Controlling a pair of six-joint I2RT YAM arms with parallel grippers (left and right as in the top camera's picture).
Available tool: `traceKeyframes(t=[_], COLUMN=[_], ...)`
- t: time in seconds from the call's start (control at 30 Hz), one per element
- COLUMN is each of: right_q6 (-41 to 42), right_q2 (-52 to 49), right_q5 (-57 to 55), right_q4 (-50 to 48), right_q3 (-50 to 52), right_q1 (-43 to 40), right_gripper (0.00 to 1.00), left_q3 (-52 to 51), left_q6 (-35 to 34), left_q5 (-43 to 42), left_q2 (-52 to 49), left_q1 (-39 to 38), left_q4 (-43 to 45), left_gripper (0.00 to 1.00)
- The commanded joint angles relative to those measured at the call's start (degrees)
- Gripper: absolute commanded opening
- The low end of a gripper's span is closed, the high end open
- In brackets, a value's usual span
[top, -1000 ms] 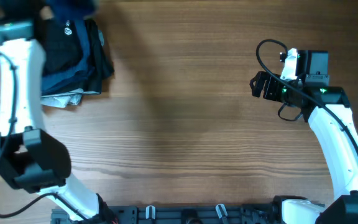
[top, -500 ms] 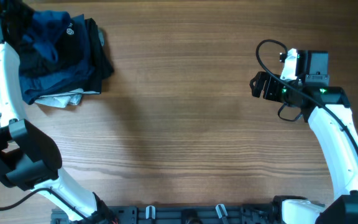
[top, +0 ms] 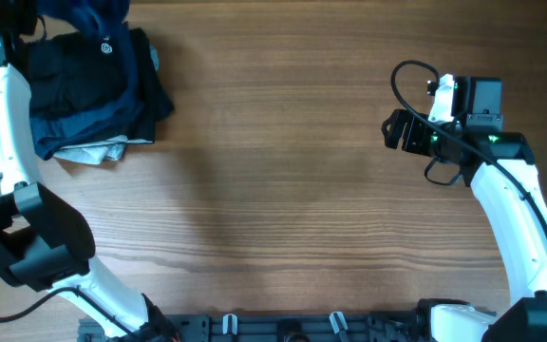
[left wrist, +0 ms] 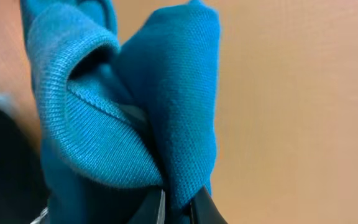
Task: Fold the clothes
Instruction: 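Carry the shirt left with the left gripper onto the dark clothes stack, then lower the shirt onto the stack and open the left gripper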
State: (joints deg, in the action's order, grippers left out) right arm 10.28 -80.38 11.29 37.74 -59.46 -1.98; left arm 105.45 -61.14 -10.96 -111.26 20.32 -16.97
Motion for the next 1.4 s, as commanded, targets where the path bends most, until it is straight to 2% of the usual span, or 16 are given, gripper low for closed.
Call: traceKeyframes(t=[0.0,0.23,0.33,0.5,0.6,0.67,0.7,0.73,0.77,0.8,0.83,0.87,0.93,0.97,1.1,1.37], right_q6=[0.37,0.35,0.35,0.35,0.35,0.37,0.37,0.35,0.35,0.35,0.37,0.33,0.35,0.35,0.35,0.35], right_q2=[-0.42,-0.42,-0.42,-0.42,-0.42,-0.42,-0.42,-0.42,-0.42,-0.42,-0.42,-0.42,-0.42,-0.42,-0.42,-0.42], right_q5=[-0.98,-0.98,-0.98,-0.98,-0.98,-0.98,-0.98,-0.98,-0.98,-0.98,-0.98,-0.98,-0.98,-0.98,-0.98,-0.98], right_q4=[-0.02,-0.04,-0.04,-0.04,-0.04,-0.04,-0.07,-0.04,-0.04,-0.04,-0.04,-0.07,-0.04,-0.04,-0.07,-0.07], right_q3=[0.24,0.24,0.24,0.24,0.24,0.24,0.24,0.24,0.24,0.24,0.24,0.24,0.24,0.24,0.24,0.24], right_q1=[0.09,0.09,0.09,0.09,0.09,0.09,0.09,0.09,0.09,0.09,0.09,0.09,0.09,0.09,0.09,0.09], right_gripper=[1.00,1.00,0.99,1.00,0.99,1.00,1.00,1.00,1.00,1.00,1.00,0.99,1.00,1.00,1.00,0.99], left_q3=[1.38,1.38,1.38,1.38,1.38,1.42,1.55,1.79,2.14,2.54,2.58,2.58,2.58,2.58,2.40,2.40], left_q6=[1.92,15.85,15.96,15.98,20.65,27.54,31.06,33.48,34.01,33.99,33.94,33.94,33.97,33.97,34.01,40.22], left_q5=[0.90,1.64,3.67,14.67,16.37,12.94,9.81,8.37,8.90,9.77,9.64,8.79,4.87,1.22,-5.77,-9.18], left_q2=[1.57,2.69,2.84,2.84,2.84,3.26,3.98,5.07,6.45,8.41,10.10,11.69,13.66,13.88,10.45,-3.58], left_q1=[-0.11,-0.09,0.24,0.85,1.07,1.07,1.09,1.07,1.09,1.25,1.36,1.33,1.31,1.31,0.57,0.48], left_q4=[-7.13,-23.65,-31.43,-42.69,-45.75,-45.86,-45.88,-45.99,-46.42,-46.75,-46.49,-46.03,-44.87,-44.04,-41.86,-43.82], left_gripper=[0.04,0.04,0.04,0.04,0.22,0.55,0.78,0.91,0.99,0.99,0.97,0.89,0.26,0.13,0.04,0.04])
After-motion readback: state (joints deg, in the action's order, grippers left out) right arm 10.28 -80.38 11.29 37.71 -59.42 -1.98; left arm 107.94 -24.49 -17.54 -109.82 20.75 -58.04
